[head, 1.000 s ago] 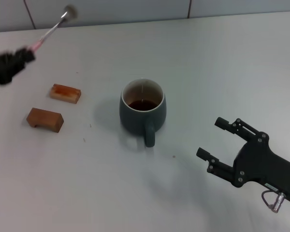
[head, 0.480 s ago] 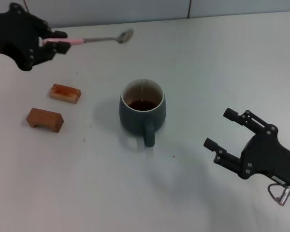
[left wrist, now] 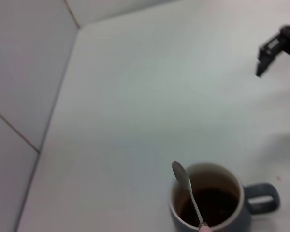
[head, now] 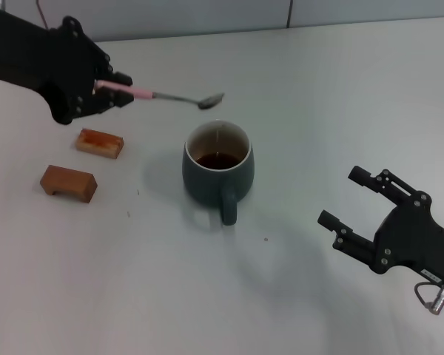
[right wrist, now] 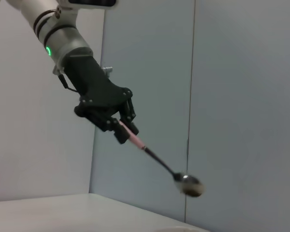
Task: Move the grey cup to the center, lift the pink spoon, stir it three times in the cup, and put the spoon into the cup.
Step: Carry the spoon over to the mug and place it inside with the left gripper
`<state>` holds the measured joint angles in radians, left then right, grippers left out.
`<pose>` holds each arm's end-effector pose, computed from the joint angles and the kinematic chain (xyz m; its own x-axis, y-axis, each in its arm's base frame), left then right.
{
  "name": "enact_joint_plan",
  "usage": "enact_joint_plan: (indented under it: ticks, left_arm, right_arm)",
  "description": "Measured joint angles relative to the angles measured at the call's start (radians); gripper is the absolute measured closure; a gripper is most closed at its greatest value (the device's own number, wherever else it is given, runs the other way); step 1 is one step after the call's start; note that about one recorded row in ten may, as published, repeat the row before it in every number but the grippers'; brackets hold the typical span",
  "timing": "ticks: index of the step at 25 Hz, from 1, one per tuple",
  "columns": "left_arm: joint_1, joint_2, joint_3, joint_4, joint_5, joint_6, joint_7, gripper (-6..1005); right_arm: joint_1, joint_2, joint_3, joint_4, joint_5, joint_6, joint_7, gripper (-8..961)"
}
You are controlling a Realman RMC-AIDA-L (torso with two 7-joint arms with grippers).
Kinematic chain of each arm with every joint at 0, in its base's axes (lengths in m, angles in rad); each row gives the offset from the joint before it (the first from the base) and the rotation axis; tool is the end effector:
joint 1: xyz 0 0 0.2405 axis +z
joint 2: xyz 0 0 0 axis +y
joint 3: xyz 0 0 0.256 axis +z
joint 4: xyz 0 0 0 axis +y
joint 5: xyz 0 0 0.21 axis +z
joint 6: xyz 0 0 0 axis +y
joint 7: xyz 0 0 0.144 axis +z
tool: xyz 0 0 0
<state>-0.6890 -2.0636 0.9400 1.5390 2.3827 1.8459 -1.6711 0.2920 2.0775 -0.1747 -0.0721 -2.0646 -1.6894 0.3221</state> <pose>-0.1323 0.3572 0.0885 0.9810 -0.1192 -0.1530 -0.1578 -0.9491 -0.2726 0.3118 0.2135 -0.0449 0.7180 0.1154 -0.6864 -0.3790 -0.7623 -0.5247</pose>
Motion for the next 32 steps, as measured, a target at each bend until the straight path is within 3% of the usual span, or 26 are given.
enact_joint_plan:
  ticks: [4,5,12,27,32]
  left_arm:
    - [-0.003,0.0,0.017,0.012,0.014,0.013,-0.002,872]
    - [-0.006,-0.003,0.068,0.04,0.041,0.028,-0.015,872]
    - [-0.024,-0.007,0.148,0.057,0.088,0.026,-0.037,872]
    - [-0.093,-0.015,0.255,0.002,0.228,-0.029,-0.045,872]
    - [-0.114,-0.015,0.34,-0.023,0.26,-0.056,-0.063,872]
  right_arm:
    - [-0.004,0.001,0.0,0.0,0.0,0.0,0.0,191]
    - [-0.009,0.001,-0.001,0.0,-0.001,0.0,-0.002,191]
    - [-0.013,0.002,-0.004,0.003,-0.003,-0.006,-0.007,191]
    - [-0.022,0.004,-0.005,0.011,-0.006,-0.009,-0.012,191]
    - [-0.024,0.004,-0.003,0.011,-0.006,-0.009,-0.012,192]
